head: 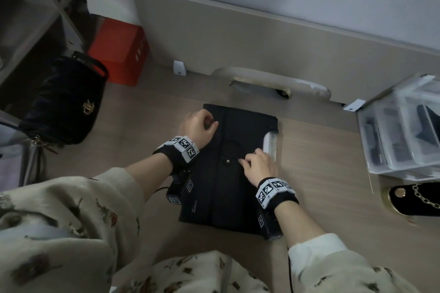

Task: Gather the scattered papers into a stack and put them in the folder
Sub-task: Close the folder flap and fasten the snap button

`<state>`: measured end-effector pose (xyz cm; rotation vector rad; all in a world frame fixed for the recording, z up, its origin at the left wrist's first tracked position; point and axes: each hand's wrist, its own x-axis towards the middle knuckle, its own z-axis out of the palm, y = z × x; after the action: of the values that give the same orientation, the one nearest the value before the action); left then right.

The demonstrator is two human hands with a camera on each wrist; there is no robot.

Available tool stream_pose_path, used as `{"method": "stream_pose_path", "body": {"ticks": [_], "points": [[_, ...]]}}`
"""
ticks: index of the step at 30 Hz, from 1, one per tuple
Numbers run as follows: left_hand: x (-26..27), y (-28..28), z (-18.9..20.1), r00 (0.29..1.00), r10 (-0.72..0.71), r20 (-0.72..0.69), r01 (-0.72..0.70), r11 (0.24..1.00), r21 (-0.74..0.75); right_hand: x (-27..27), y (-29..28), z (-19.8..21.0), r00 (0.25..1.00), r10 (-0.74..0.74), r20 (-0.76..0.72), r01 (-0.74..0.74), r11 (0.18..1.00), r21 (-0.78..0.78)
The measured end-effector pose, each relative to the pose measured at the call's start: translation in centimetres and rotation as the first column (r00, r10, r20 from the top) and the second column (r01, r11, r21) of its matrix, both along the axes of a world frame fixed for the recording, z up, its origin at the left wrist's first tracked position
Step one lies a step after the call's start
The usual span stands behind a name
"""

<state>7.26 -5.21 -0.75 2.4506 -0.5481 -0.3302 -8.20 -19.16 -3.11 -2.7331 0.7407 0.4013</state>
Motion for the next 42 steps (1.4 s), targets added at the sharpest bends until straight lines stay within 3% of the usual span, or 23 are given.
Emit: {"method": "stream_pose_path", "body": {"ticks": [2,5,8,11,13,21,27,31,37,42], "points": [[-0.8,0.7,0.4,0.999,-0.032,0.034,0.032,0.999,0.019,-0.6,0.7,0.5,0.998,0.026,-0.049,-0.024,0.999,0.039],[-2.4,1.4,1.0,0.978,-0.123,-0.167,0.127,0.992,0.017,-0.9,2.3,1.0,0.99,0.067,-0.121,-0.06,0.996,0.066],[-3.7,1.7,0.8,0.904,-0.227,-0.362,0.299,0.941,0.158,-0.7,3.9,0.9,0.983,0.124,-0.136,-0.115,0.99,0.076],[-5.0,1.4,-0.1,0.833,-0.236,-0.5,0.404,0.878,0.258,-0.6,5.3,0.8,0.973,0.192,-0.125,-0.175,0.975,0.137],[-5.6,1.2,-0.4,0.816,-0.212,-0.538,0.404,0.875,0.266,-0.5,5.7,0.8,0.967,0.229,-0.111,-0.209,0.963,0.168],[-5.3,1.2,-0.9,0.846,-0.164,-0.508,0.358,0.881,0.311,-1.1,5.3,1.3,0.953,0.301,-0.03,-0.284,0.925,0.25],[-5.2,1.1,-1.1,0.829,-0.161,-0.536,0.336,0.909,0.245,-1.3,5.3,1.5,0.935,0.35,0.064,-0.355,0.928,0.114],[-5.2,0.9,-0.6,0.818,-0.205,-0.537,0.385,0.89,0.246,-1.5,5.4,1.5,0.915,0.381,0.134,-0.393,0.916,0.079],[-4.7,0.8,-0.2,0.833,-0.283,-0.476,0.457,0.836,0.302,-2.4,4.4,1.5,0.851,0.169,0.497,-0.261,0.958,0.122],[-3.3,1.4,0.2,0.869,-0.317,-0.38,0.462,0.794,0.395,-2.2,2.4,1.4,0.853,-0.256,0.455,0.112,0.941,0.319]]}}
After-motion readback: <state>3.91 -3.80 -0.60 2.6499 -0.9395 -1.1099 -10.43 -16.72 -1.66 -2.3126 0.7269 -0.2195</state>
